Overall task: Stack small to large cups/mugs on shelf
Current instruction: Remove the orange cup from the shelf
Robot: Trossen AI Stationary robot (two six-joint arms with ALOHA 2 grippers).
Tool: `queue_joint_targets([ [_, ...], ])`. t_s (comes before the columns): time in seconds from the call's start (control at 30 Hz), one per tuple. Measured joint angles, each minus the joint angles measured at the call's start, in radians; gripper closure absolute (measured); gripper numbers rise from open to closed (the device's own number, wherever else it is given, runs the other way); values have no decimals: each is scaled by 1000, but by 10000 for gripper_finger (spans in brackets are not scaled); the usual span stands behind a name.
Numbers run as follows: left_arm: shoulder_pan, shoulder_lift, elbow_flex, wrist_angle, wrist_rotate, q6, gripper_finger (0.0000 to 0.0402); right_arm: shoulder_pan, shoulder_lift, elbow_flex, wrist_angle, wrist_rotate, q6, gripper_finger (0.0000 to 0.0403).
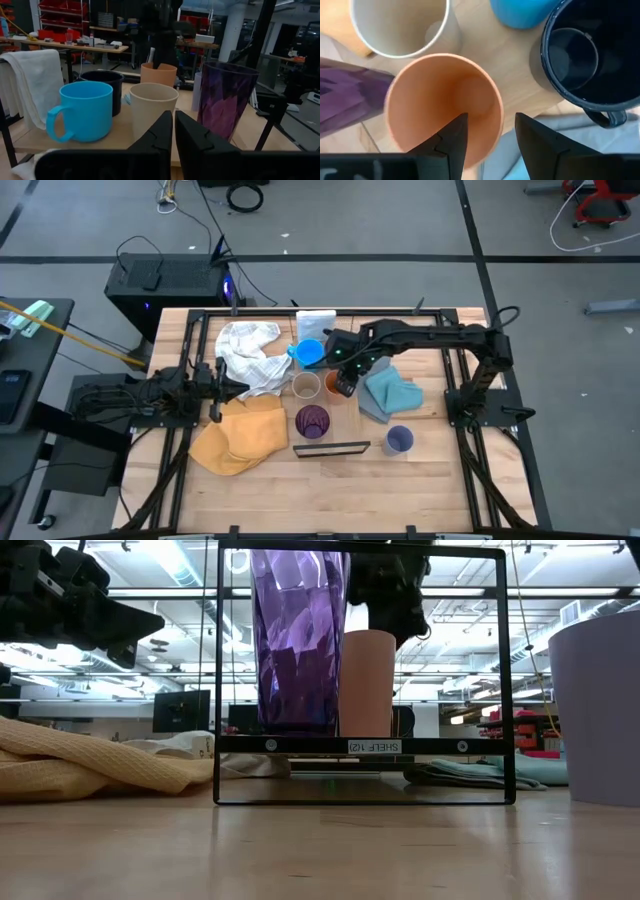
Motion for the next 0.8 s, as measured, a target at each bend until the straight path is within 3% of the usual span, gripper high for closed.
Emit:
queue_joint_targets([
  [0.2, 0, 0, 0, 0, 0, 0, 370, 1, 16, 0, 6, 0, -11, 256],
  [0.4, 0, 0, 0, -1, 0, 0, 367, 1, 9, 0, -14, -27, -17, 386],
  [0.8, 0, 0, 0, -7, 0, -1, 373, 1, 9, 0, -42, -17, -38, 399],
])
